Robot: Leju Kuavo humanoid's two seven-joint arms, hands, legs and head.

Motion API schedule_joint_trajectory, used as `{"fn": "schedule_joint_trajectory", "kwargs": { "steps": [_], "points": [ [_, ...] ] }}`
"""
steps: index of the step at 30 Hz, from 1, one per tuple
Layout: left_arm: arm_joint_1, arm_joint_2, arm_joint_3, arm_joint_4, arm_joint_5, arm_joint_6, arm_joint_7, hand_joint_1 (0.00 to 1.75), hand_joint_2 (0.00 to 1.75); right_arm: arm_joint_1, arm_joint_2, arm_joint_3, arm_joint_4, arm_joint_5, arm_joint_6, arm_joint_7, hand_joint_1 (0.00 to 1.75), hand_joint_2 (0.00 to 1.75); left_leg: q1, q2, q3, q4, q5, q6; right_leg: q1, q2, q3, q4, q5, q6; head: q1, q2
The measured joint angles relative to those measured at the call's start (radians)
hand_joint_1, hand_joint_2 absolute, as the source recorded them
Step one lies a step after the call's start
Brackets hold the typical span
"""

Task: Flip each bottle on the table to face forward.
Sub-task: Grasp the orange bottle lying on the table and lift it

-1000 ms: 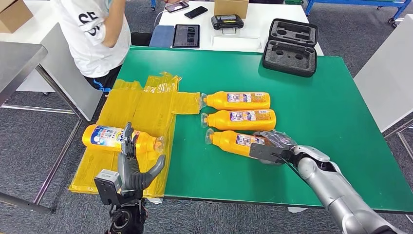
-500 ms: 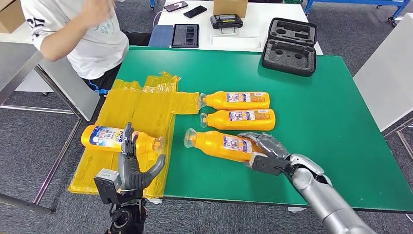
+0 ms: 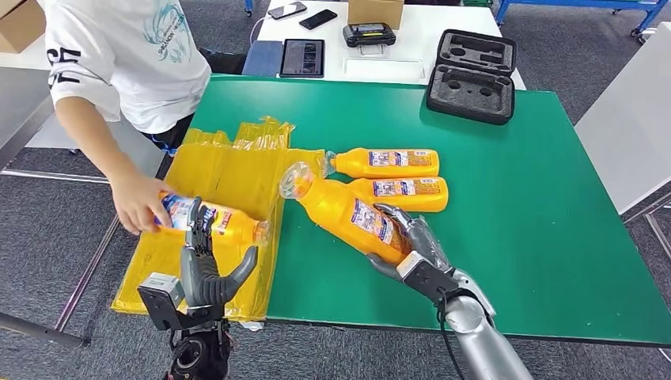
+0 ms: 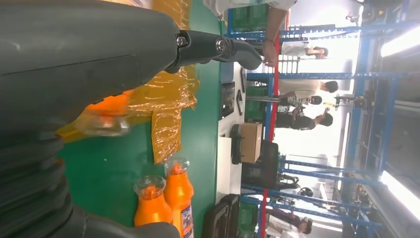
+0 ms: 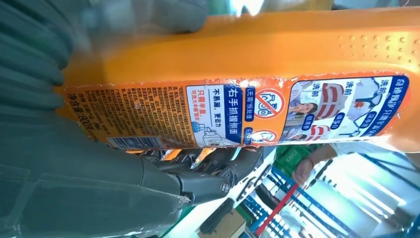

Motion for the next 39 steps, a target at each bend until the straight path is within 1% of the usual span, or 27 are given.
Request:
{"fn": "schedule_joint_trajectory", "kwargs": {
  "steps": [7,10,12,17,19,22,25,28,32,39],
  "points": [
    [-0.002,0.0,0.009,0.0,0.005,-0.01,0.0,0.0,1.75,0.016,0.016,-0.026,-0.019,0.001,0.003,0.0,1.75,1.75,0.0,0.0,0.0,0.0,0.0,0.0,0.0,0.0,0.0,0.0,0.0,0.0,0.0,0.0],
    [-0.003,0.0,0.013,0.001,0.04,-0.057,0.0,0.0,1.75,0.018,0.02,-0.037,-0.022,0.002,0.017,0.001,1.75,1.75,0.0,0.0,0.0,0.0,0.0,0.0,0.0,0.0,0.0,0.0,0.0,0.0,0.0,0.0],
    [-0.008,0.001,0.014,0.006,0.087,-0.14,0.008,0.0,1.75,0.019,0.025,-0.047,-0.022,0.001,0.033,-0.002,1.75,1.75,0.0,0.0,0.0,0.0,0.0,0.0,0.0,0.0,0.0,0.0,0.0,0.0,0.0,0.0],
    [-0.026,0.004,0.01,0.051,0.215,-0.444,0.051,0.0,1.75,0.024,0.051,-0.06,-0.015,0.009,0.083,-0.023,1.75,1.75,0.0,0.0,0.0,0.0,0.0,0.0,0.0,0.0,0.0,0.0,0.0,0.0,0.0,0.0],
    [-0.038,0.002,-0.001,0.076,0.234,-0.52,0.069,0.0,1.75,0.024,0.07,-0.057,-0.003,0.013,0.104,-0.033,1.75,1.75,0.0,0.0,0.0,0.0,0.0,0.0,0.0,0.0,-0.001,0.0,0.0,0.0,0.0,0.0],
    [-0.061,-0.002,-0.022,0.115,0.244,-0.588,0.095,0.0,1.75,0.021,0.102,-0.041,0.029,0.007,0.129,-0.055,1.75,1.75,0.001,0.0,0.0,0.0,0.0,0.0,0.001,0.0,0.0,0.0,0.0,0.0,0.0,0.0],
    [-0.083,-0.004,-0.04,0.148,0.237,-0.629,0.109,0.0,1.75,0.011,0.127,-0.016,0.071,-0.005,0.144,-0.071,1.75,1.75,0.001,0.0,0.0,0.0,0.0,0.0,0.001,0.0,-0.001,0.0,0.0,0.0,0.0,0.0],
    [-0.104,-0.004,-0.053,0.182,0.226,-0.648,0.114,0.0,1.75,-0.003,0.143,0.01,0.114,-0.018,0.146,-0.085,1.75,1.75,0.001,0.0,0.0,0.0,0.0,0.0,0.001,0.0,0.0,0.0,0.0,0.0,0.0,0.0],
    [-0.128,-0.004,-0.056,0.219,0.199,-0.63,0.105,0.0,1.75,-0.011,0.16,0.039,0.15,-0.031,0.155,-0.092,1.75,1.75,0.001,0.0,0.0,0.0,0.0,0.0,0.0,0.0,0.0,0.0,0.0,0.0,0.0,0.0],
    [-0.136,-0.004,-0.055,0.246,0.18,-0.604,0.1,0.0,1.75,-0.012,0.175,0.078,0.192,-0.031,0.163,-0.092,1.75,1.75,0.001,0.0,0.0,0.0,0.0,0.0,0.0,0.0,-0.001,0.0,0.0,0.0,0.0,0.0]
  ]
}}
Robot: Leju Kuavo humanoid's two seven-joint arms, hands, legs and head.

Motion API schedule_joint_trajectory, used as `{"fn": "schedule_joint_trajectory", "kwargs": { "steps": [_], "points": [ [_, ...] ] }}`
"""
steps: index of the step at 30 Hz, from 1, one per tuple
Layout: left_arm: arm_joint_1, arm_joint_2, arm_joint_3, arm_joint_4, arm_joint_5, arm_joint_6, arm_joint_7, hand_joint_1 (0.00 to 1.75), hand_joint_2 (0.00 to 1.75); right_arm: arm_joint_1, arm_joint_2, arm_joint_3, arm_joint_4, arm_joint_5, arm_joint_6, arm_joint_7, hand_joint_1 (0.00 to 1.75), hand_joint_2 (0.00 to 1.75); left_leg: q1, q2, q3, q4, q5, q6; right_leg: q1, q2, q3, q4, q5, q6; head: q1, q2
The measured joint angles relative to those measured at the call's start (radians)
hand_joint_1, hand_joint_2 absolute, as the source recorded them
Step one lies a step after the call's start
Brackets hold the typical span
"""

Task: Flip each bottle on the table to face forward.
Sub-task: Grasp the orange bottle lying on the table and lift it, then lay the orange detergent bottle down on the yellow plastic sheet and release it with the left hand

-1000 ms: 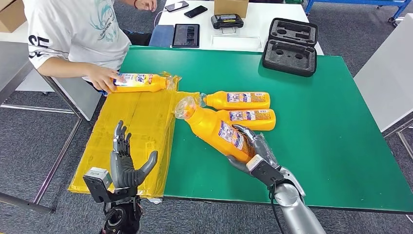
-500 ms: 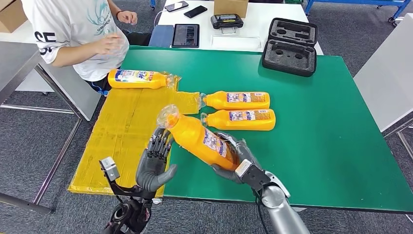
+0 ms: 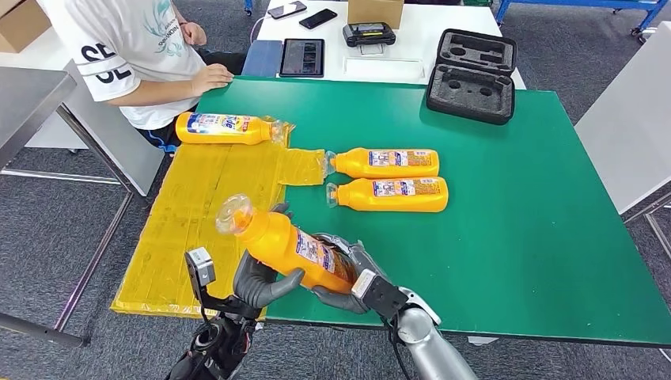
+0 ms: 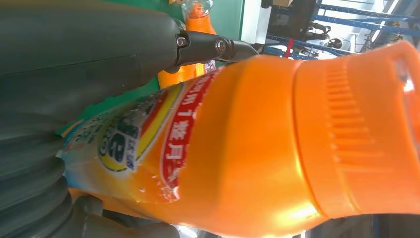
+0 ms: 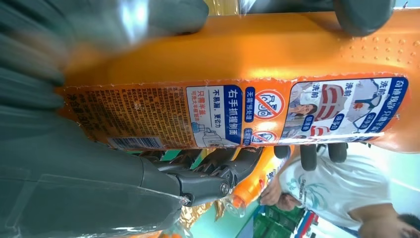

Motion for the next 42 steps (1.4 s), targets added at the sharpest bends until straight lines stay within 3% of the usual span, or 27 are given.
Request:
{"fn": "schedule_joint_trajectory", "kwargs": {
  "steps": [15,25,42],
  "points": [
    [0.003,0.001,0.03,0.01,0.028,0.006,-0.014,0.0,1.75,-0.013,0.0,0.034,0.056,0.034,0.003,-0.001,1.75,1.75,0.0,0.0,0.0,0.0,0.0,0.0,0.0,0.0,0.0,0.0,0.0,0.0,0.0,0.0],
    [0.043,0.004,0.103,-0.051,0.157,-0.146,0.053,0.0,1.75,-0.048,-0.001,0.055,0.128,0.058,0.005,-0.02,1.75,1.75,0.0,0.0,0.0,0.0,0.0,0.0,0.0,0.0,0.0,0.0,0.0,0.0,0.0,0.0],
    [0.036,0.007,0.079,-0.043,-0.051,-0.139,0.047,0.0,1.75,-0.062,-0.001,0.056,0.142,0.025,0.01,-0.026,1.75,1.75,0.0,0.0,0.0,0.0,0.0,0.0,0.0,0.0,0.0,0.0,0.0,0.0,0.0,0.0]
  ]
}}
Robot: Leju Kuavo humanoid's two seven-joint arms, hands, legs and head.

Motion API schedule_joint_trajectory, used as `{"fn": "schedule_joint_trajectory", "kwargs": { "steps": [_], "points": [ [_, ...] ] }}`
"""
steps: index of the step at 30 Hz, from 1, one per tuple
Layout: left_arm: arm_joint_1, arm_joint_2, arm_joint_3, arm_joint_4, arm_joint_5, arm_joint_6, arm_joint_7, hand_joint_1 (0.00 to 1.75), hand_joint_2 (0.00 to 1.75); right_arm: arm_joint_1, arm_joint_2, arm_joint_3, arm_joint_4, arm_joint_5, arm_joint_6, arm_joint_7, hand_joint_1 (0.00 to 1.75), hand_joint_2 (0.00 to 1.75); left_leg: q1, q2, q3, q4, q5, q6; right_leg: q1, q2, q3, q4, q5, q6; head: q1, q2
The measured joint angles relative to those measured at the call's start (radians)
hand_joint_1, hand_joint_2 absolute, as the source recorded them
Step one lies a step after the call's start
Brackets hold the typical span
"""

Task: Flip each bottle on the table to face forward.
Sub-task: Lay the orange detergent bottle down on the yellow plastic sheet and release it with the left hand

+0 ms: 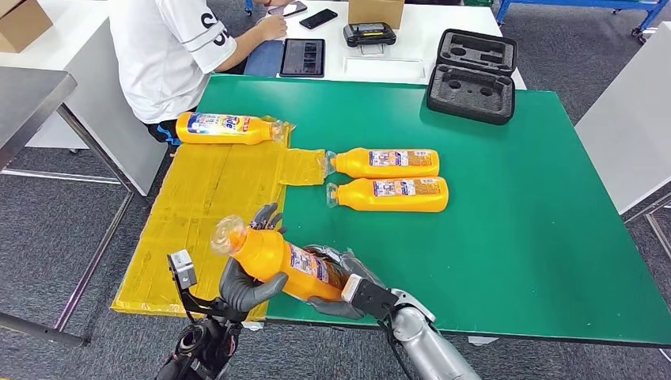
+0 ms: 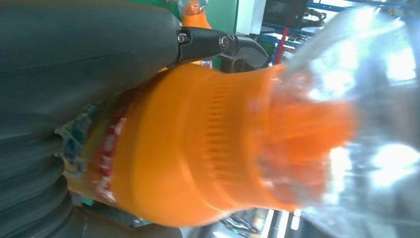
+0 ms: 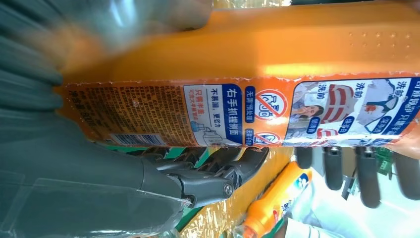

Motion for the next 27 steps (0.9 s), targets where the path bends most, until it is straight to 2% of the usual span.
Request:
{"fn": "schedule_joint_trajectory", "kwargs": {
  "steps": [10,16,18,20,22,24,27],
  "points": [
    [-0.003,0.0,-0.014,0.012,-0.03,0.023,-0.011,0.0,1.75,-0.001,0.007,-0.001,-0.015,-0.007,0.008,0.001,1.75,1.75,0.0,0.0,0.0,0.0,0.0,0.0,0.0,0.0,0.0,0.0,0.0,0.0,0.0,0.0],
    [-0.001,0.0,-0.009,0.013,0.067,-0.057,-0.015,0.01,1.75,-0.017,0.012,0.003,-0.003,0.008,-0.012,0.002,1.75,1.75,0.0,0.0,0.0,0.0,0.0,0.0,0.0,0.0,0.0,0.0,0.0,0.0,0.0,0.0],
    [0.0,0.0,-0.006,0.013,0.083,-0.071,-0.014,0.24,1.75,-0.021,0.014,0.005,0.003,0.009,-0.015,0.002,1.75,1.75,0.0,0.0,0.0,0.0,0.0,0.0,0.0,0.0,0.0,0.0,0.0,0.0,0.0,0.0],
    [0.002,-0.001,-0.002,0.013,0.113,-0.089,-0.01,0.96,1.75,-0.023,0.015,0.006,0.007,0.013,-0.02,0.002,1.75,1.75,0.0,0.0,0.0,0.0,0.0,0.0,0.0,0.0,0.0,0.0,0.0,0.0,0.0,0.0],
    [0.003,-0.001,0.004,0.012,0.164,-0.116,-0.002,1.58,1.75,-0.024,0.016,0.009,0.01,0.022,-0.024,0.005,1.75,1.75,0.0,0.0,0.0,0.0,0.0,0.0,0.0,0.0,0.0,0.0,0.0,0.0,0.0,0.0],
    [0.007,-0.001,0.011,0.008,0.221,-0.141,0.01,1.73,1.75,-0.024,0.018,0.013,0.011,0.031,-0.028,0.009,1.75,1.75,0.0,0.0,0.0,0.0,0.0,0.0,0.0,0.0,0.0,0.0,0.0,0.0,0.0,0.0],
    [0.017,-0.001,0.022,-0.001,0.275,-0.162,0.023,1.75,1.75,-0.025,0.02,0.017,0.012,0.041,-0.032,0.015,1.75,1.75,0.0,0.0,0.0,0.0,0.0,0.0,0.0,0.0,-0.001,0.0,0.0,0.0,0.0,0.0]
  ]
}}
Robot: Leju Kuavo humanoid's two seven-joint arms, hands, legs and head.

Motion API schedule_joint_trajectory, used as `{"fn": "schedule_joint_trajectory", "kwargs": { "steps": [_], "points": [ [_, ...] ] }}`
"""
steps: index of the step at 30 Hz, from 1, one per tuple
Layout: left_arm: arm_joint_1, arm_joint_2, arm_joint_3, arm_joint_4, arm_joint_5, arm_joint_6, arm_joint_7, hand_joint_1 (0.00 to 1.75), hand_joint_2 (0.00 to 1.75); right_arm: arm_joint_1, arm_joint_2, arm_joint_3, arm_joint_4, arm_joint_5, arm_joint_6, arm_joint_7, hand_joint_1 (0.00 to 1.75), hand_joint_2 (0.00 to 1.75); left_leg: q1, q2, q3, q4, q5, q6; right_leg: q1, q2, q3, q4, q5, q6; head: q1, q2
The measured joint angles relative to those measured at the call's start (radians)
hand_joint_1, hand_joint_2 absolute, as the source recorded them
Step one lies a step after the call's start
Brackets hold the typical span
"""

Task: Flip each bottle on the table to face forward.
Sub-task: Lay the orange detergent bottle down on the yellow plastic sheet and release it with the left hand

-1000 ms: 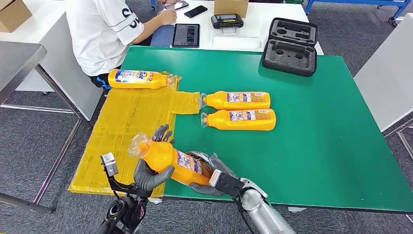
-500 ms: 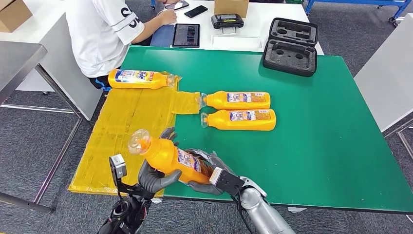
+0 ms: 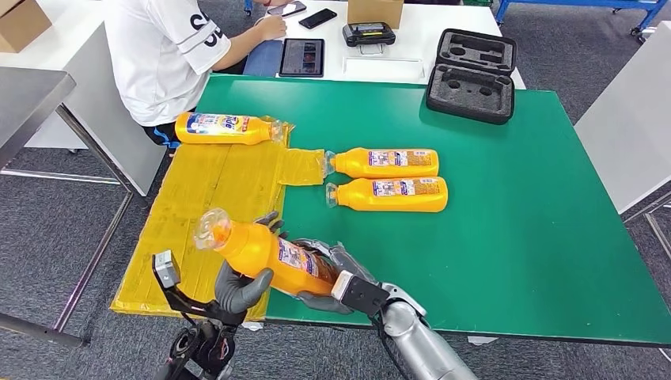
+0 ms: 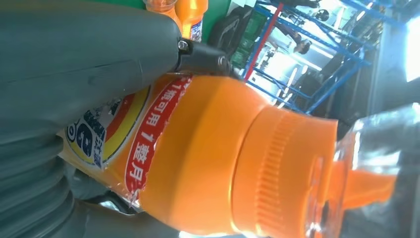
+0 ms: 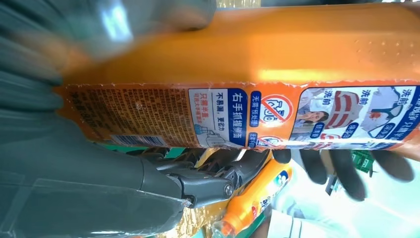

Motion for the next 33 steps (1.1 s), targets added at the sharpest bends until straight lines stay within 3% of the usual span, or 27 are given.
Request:
{"fn": "schedule_joint_trajectory", "kwargs": {
  "steps": [9,16,17,18,20,21,22,33],
  "points": [
    [0.012,0.0,0.017,-0.011,-0.021,0.008,-0.006,1.75,1.75,0.0,0.002,0.008,0.005,0.006,-0.005,0.007,1.75,1.75,0.0,0.0,0.0,0.0,0.0,0.0,0.0,0.0,0.0,0.0,0.0,0.0,0.0,0.0],
    [0.011,0.0,0.0,-0.019,-0.222,0.168,-0.061,1.75,1.75,0.005,-0.003,0.005,0.011,0.013,-0.007,0.016,1.73,1.75,0.0,0.0,0.0,0.0,0.0,0.0,0.0,0.0,0.0,0.0,0.0,0.0,0.0,0.0],
    [0.011,0.0,-0.003,-0.019,-0.247,0.193,-0.067,1.75,1.75,0.007,-0.004,0.004,0.011,0.014,-0.007,0.018,1.47,1.75,0.0,0.0,0.0,0.0,0.0,0.0,0.0,0.0,0.0,0.0,0.0,0.0,0.0,0.0],
    [0.011,0.0,-0.005,-0.019,-0.271,0.221,-0.073,1.75,1.75,0.008,-0.005,0.003,0.011,0.015,-0.007,0.019,1.04,1.75,0.0,0.0,0.0,0.0,0.0,0.0,0.0,0.0,0.0,0.0,0.0,0.0,0.0,0.0],
    [0.011,0.0,-0.009,-0.022,-0.316,0.276,-0.082,1.75,1.75,0.01,-0.006,0.001,0.011,0.015,-0.007,0.022,0.18,0.87,0.0,0.0,0.0,0.0,0.0,0.0,0.0,0.0,0.0,0.0,0.0,0.0,0.0,0.0],
    [0.011,0.0,-0.009,-0.024,-0.332,0.298,-0.084,1.75,1.75,0.012,-0.006,-0.001,0.011,0.015,-0.008,0.022,0.0,0.44,0.0,0.0,0.0,0.0,0.0,0.0,0.0,0.0,0.0,0.0,0.0,0.0,0.0,0.0],
    [0.011,0.0,-0.01,-0.027,-0.343,0.314,-0.085,1.75,1.75,0.014,-0.006,-0.003,0.011,0.01,-0.008,0.022,0.0,0.0,0.0,0.0,0.0,0.0,0.0,0.0,0.0,0.0,0.0,0.0,0.0,0.0,0.0,0.0],
    [0.011,0.0,-0.005,-0.059,-0.379,0.364,-0.086,1.75,1.75,0.046,-0.006,-0.058,-0.058,-0.106,0.014,0.017,0.0,0.0,0.0,0.0,-0.001,0.0,0.0,0.0,0.0,0.0,0.0,0.0,0.0,0.0,0.0,0.0]
  ]
}}
